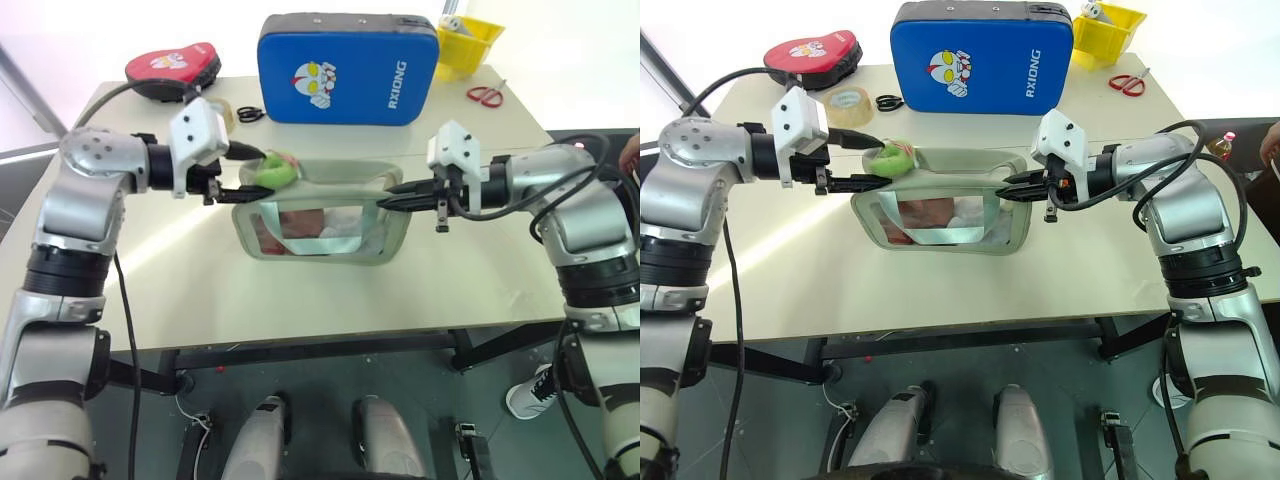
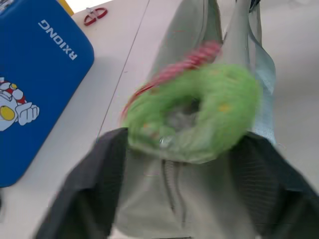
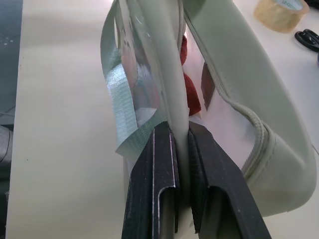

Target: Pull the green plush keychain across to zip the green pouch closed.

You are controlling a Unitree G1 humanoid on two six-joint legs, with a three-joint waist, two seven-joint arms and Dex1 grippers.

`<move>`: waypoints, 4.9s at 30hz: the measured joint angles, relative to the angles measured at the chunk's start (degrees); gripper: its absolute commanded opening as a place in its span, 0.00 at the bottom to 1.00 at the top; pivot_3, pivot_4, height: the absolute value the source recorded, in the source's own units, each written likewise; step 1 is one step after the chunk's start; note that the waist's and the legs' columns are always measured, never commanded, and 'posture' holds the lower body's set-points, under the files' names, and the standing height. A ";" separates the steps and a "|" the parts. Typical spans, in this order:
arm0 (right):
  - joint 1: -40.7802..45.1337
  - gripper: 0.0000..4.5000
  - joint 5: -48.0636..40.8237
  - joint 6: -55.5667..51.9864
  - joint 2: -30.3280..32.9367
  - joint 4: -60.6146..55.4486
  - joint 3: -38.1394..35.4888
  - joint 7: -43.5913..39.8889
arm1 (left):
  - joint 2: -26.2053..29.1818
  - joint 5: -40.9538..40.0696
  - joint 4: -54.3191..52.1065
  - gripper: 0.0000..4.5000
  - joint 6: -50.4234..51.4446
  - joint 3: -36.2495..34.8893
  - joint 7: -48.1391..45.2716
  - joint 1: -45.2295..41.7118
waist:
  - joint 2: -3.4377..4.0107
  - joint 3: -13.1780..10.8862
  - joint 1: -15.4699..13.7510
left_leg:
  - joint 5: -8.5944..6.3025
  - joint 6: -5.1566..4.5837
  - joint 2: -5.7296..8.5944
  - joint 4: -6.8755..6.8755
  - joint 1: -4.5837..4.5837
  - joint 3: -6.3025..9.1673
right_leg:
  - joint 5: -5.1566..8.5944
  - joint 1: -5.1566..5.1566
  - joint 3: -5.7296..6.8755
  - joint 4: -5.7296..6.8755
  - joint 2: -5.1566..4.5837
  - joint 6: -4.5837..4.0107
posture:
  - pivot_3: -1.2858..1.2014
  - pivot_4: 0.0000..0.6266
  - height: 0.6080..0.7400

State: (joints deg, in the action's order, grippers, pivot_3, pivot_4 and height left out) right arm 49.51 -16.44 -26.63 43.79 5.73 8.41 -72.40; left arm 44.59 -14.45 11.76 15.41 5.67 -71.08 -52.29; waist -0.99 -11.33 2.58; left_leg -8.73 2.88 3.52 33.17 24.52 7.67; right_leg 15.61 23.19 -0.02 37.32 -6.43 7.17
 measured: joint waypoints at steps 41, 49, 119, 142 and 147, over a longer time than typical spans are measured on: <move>3.79 0.19 -1.74 -11.93 -8.21 -2.05 -3.25 10.94 | 0.39 -9.78 -12.69 0.00 19.03 -11.88 14.82 18.61 | 0.00 0.00 0.22 | 0.00 0.01 -0.08 0.01 -0.01 0.04 | -0.04 0.16 -0.07 0.21 0.08 -0.07 | 0.52 0.24 1.00; 6.08 0.98 -3.90 -12.04 -9.78 -9.99 -2.75 14.21 | -0.13 -9.93 -13.24 0.00 18.82 -9.75 13.70 18.15 | -0.13 0.07 -0.70 | 0.00 0.02 0.02 0.06 0.00 0.07 | -0.04 -0.03 -0.04 0.06 0.01 -0.07 | 0.52 0.24 1.00; 0.63 0.01 10.57 -4.57 -9.54 7.89 -13.41 38.29 | -0.06 -10.30 -12.72 0.00 17.32 -8.55 12.98 17.66 | -0.08 0.05 -0.07 | 0.04 0.09 -0.31 -0.10 -0.03 0.11 | -0.14 0.17 -0.15 0.18 0.49 -0.25 | 0.52 0.24 1.00; -12.18 0.57 -4.36 -16.46 -22.39 4.47 -21.87 48.25 | -0.27 -9.69 -10.21 0.00 16.08 -7.05 12.56 16.14 | -0.05 0.04 -0.08 | 0.04 0.08 -0.32 -0.07 -0.07 0.06 | -0.14 0.13 -0.21 0.19 0.50 -0.25 | 0.52 0.24 1.00; -10.58 1.00 -5.72 -18.10 -13.25 2.90 -20.17 40.53 | -0.11 -9.69 -10.24 0.00 15.96 -7.06 12.55 16.25 | -0.05 0.03 -0.10 | 0.03 0.07 -0.33 -0.07 -0.06 0.05 | -0.14 0.13 -0.21 0.16 0.50 -0.25 | 0.52 0.24 1.00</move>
State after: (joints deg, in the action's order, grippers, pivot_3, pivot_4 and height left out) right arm 38.93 -22.16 -44.72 30.54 8.63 -11.77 -31.87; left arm 44.48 -24.14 1.52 31.37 -1.39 -58.53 -36.04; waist -1.04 -11.29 2.48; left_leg -8.69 2.94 3.19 33.10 24.46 7.72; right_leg 15.47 23.32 -0.23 37.48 -5.92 6.92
